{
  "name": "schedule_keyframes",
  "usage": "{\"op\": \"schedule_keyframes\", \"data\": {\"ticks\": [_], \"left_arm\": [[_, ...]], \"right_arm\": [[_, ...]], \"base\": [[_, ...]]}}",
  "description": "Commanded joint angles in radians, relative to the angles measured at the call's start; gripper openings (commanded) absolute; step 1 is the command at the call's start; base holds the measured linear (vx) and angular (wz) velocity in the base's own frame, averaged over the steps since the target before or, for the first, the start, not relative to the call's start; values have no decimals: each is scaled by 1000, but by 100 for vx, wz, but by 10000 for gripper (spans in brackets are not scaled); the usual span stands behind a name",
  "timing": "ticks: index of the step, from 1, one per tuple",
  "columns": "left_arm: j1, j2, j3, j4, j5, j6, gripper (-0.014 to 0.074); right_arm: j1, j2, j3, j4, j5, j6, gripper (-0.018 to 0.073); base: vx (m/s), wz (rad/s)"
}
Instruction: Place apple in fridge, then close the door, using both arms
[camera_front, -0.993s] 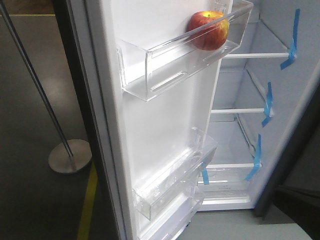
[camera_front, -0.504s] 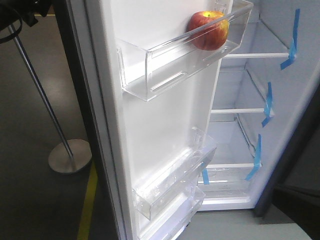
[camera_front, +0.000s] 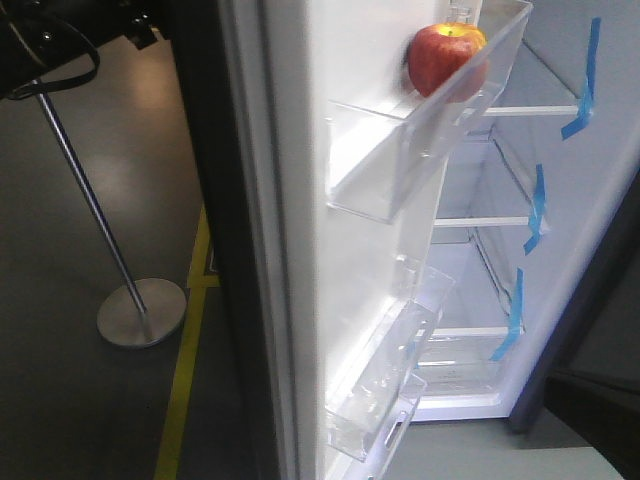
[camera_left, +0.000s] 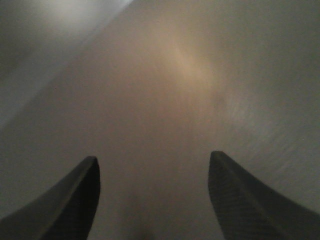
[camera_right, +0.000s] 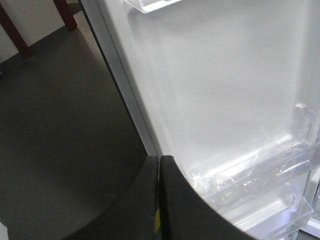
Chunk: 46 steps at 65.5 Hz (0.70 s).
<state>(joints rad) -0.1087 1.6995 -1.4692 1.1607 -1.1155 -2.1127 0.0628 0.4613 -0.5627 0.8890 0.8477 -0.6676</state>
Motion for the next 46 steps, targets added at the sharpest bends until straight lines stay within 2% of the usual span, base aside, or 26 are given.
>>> {"op": "schedule_keyframes", "data": {"ticks": [1,13,19,34,40,46], "left_arm": [[-81,-43,-32,64,-135,-22,461],[-209,-43,-32,204,-138,-24,453],[-243,-43,-32,271,-137,-24,433],[-235,-45,-32,437,-140,-24,379],[-226,-45,-32,501,-140,-24,370],[-217,-45,-32,561,-129,-24,365]], "right_arm": [[-3,5,-25,44,-65,-9,9],[-3,5,-25,43,-116,-14,15],[-3,5,-25,43,-138,-29,20],[-3,5,-25,30,-266,-72,83],[-3,8,-30,1,-346,-96,169],[-3,30,-57,-52,-427,-100,299]], "base": [[0,0],[0,0],[0,0],[0,0],[0,0],[0,0]]}}
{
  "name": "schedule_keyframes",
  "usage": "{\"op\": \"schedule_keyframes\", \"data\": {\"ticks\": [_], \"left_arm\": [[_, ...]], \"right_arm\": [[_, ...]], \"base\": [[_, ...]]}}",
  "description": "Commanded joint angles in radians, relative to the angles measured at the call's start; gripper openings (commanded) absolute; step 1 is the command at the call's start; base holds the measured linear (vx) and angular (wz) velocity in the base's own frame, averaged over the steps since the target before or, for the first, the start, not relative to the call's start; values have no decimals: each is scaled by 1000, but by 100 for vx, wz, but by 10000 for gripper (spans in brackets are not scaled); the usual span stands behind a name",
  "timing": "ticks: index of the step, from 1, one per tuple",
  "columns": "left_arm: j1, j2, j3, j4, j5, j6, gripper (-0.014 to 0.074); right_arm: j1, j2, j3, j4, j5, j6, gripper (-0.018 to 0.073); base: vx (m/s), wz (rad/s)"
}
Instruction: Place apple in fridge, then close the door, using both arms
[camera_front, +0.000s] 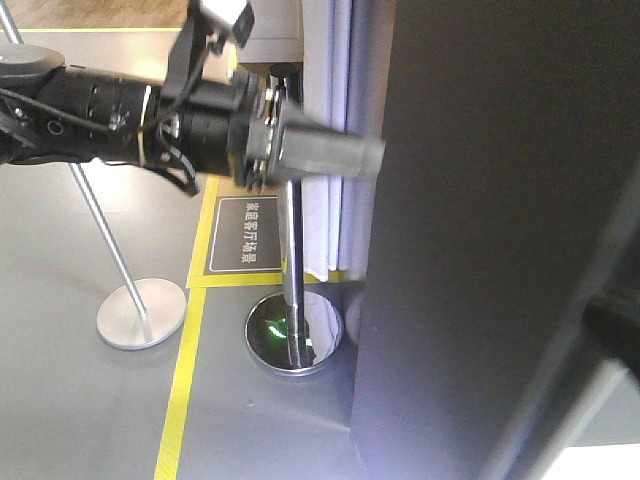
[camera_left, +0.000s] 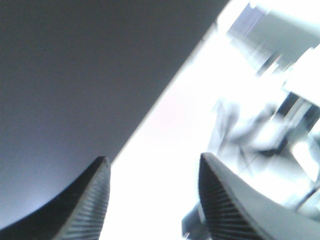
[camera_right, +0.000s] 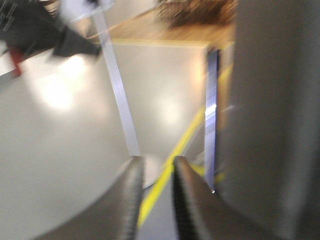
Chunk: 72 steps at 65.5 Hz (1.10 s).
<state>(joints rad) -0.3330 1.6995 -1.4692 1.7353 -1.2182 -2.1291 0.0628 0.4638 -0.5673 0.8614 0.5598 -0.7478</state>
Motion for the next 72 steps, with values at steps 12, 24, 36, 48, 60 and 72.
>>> {"op": "schedule_keyframes", "data": {"ticks": [12,24,36,48,60,72], "left_arm": [[34,-45,-32,74,17,-7,345],[50,-45,-32,74,37,-7,333],[53,-45,-32,74,49,-7,333],[53,-45,-32,74,77,-5,333],[53,-45,-32,74,127,-5,333],[53,-45,-32,74,194,-5,333]], "right_arm": [[-3,166,-155,-180,-353,-6,567],[-3,394,-262,-214,-622,-8,596],[-30,639,-359,-207,-778,-8,577],[-107,830,-481,-161,-779,-7,577],[-114,949,-583,-165,-778,-9,577],[-114,1057,-688,-165,-774,-18,577]], "base": [[0,0],[0,0],[0,0],[0,0],[0,0],[0,0]]}}
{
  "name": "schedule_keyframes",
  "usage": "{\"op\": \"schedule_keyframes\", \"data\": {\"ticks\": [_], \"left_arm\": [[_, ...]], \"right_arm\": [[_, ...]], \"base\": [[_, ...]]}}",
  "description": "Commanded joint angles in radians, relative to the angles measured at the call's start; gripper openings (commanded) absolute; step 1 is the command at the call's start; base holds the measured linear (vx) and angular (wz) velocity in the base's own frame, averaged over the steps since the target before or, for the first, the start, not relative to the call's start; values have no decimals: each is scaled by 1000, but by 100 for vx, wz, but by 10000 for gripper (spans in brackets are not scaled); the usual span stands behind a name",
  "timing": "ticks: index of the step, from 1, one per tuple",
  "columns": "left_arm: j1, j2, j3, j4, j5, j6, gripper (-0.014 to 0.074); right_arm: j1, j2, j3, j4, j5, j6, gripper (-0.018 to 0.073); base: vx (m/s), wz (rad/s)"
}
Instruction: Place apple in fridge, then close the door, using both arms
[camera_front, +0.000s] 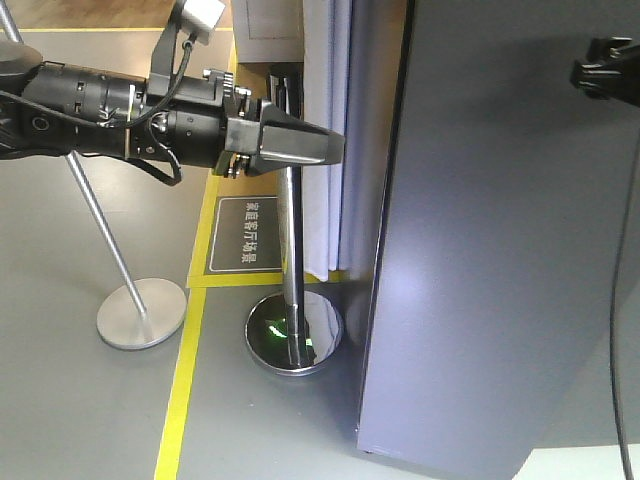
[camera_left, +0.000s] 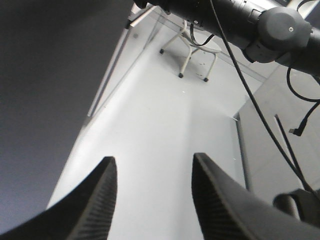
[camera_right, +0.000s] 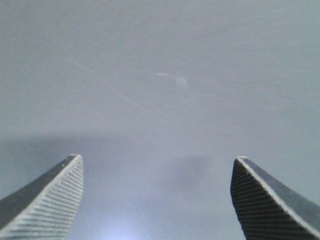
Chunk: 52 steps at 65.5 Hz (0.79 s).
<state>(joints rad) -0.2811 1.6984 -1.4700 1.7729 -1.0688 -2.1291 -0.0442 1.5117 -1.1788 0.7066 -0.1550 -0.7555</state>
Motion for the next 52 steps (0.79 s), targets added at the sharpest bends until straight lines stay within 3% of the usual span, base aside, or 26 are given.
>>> {"op": "schedule_keyframes", "data": {"ticks": [1,22,35,52], "left_arm": [[1,-44,-32,36,51,-5,333],[65,-44,-30,36,107,-5,333],[125,-44,-30,36,105,-6,333],[208,-44,-30,36,123,-6,333]], "right_arm": [[-7,21,-89,-10,-58,-12,577],[-7,187,-285,-9,9,-21,577],[-38,257,-399,-10,155,-29,577],[-76,238,-427,-11,309,-34,575]], "base": [[0,0],[0,0],[0,0],[0,0]]}}
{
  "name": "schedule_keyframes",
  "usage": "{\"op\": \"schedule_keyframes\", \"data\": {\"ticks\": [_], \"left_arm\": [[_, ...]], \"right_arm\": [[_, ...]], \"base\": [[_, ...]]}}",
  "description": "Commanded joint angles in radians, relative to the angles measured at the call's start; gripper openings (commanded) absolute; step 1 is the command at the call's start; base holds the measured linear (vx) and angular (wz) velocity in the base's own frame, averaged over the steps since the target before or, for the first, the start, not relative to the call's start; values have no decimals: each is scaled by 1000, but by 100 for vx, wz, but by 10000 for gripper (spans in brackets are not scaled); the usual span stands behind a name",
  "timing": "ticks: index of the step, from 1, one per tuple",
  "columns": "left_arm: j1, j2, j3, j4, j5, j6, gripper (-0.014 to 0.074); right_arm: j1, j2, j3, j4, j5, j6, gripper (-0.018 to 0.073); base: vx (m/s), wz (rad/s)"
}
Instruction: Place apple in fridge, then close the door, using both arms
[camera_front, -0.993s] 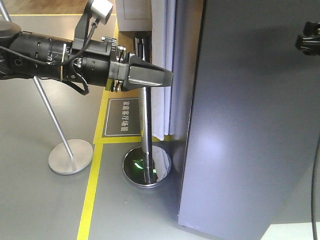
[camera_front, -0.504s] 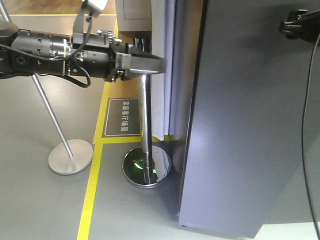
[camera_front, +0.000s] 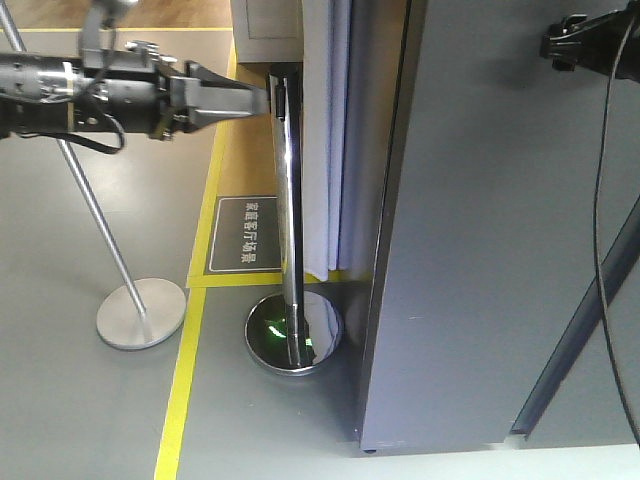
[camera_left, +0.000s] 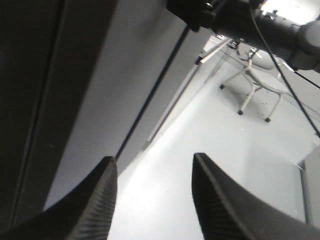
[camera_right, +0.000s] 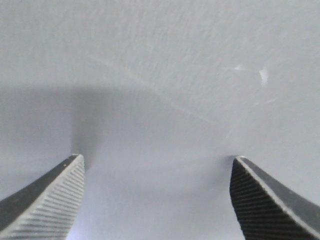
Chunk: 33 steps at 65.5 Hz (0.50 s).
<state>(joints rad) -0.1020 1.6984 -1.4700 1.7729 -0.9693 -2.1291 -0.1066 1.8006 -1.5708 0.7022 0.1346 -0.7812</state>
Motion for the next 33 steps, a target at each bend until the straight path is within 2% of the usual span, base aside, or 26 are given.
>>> {"op": "schedule_keyframes", "data": {"ticks": [1,9,16,26,33], "left_arm": [[34,-44,-30,36,23,-7,333],[79,-44,-30,36,-2,-23,332],[122,-45,-31,29,-80,-22,313],[173,-63,-32,26,-209,-22,245],[199,-91,-32,29,-266,-22,164]], "right_arm": [[-14,-54,-33,-6,35,-8,575],[-8,-112,-33,-13,172,-17,542],[19,-185,-33,-10,294,-25,477],[45,-299,-32,0,500,-49,302],[52,-371,-31,27,626,-49,125]], "base": [[0,0],[0,0],[0,0],[0,0],[0,0]]}}
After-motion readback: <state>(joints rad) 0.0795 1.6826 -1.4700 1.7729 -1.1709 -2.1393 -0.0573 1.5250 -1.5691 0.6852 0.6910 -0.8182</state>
